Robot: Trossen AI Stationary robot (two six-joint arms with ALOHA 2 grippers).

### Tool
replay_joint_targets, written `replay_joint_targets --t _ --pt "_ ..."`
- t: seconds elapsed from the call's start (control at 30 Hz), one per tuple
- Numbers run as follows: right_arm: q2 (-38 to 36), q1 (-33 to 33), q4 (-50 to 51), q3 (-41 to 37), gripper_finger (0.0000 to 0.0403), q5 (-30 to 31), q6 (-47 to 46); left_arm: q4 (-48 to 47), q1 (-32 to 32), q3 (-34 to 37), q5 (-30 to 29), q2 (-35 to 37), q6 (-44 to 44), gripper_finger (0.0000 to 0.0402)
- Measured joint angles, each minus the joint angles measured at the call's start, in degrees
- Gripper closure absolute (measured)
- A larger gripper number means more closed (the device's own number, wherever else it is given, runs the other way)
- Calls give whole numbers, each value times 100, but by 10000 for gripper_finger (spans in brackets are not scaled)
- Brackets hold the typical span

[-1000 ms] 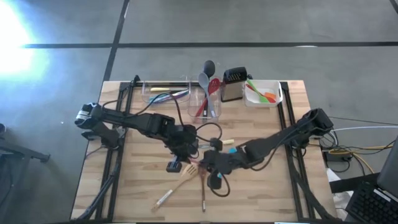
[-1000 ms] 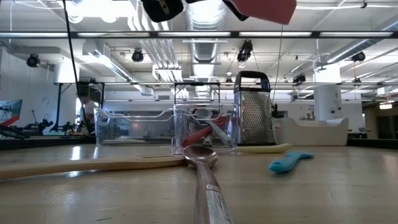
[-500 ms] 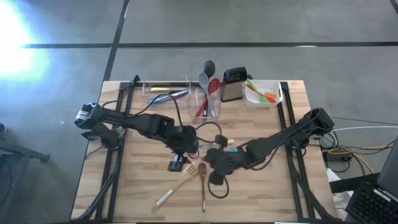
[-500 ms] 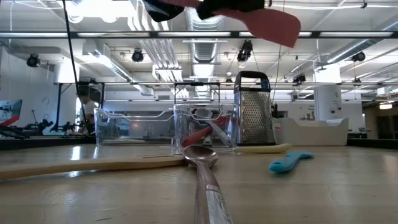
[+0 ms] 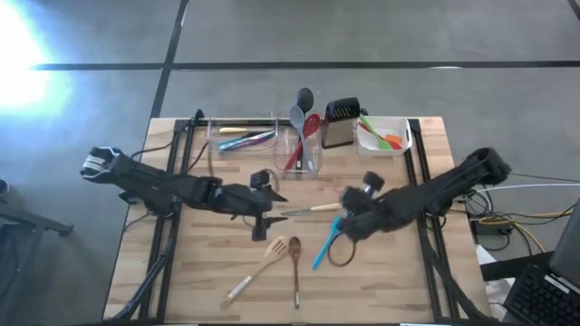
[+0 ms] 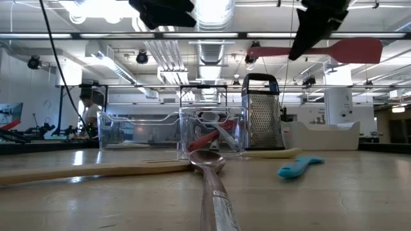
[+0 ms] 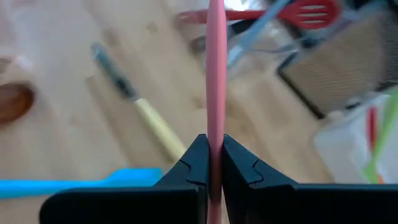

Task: Pick & Place Kitchen Items
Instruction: Put the pink spatula into the white bin

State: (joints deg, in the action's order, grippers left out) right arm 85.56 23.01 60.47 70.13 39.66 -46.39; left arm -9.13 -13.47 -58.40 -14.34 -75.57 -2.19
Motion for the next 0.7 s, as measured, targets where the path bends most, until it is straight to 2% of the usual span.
replay_joint_targets --t 0.13,0.33,0.5,0.7 --pt "-903 -279 -45 -573 394 276 8 2129 0 1178 13 282 -13 159" --pt "-2402 -817 -299 -1418 392 989 385 4413 2 2386 -1 346 -75 159" --pt "-3449 -1630 -995 -2059 392 1156 1156 5321 2 2894 -9 337 -75 158" --pt "-4164 -2962 -2762 -2816 392 595 2179 5667 4 2964 -10 339 205 158"
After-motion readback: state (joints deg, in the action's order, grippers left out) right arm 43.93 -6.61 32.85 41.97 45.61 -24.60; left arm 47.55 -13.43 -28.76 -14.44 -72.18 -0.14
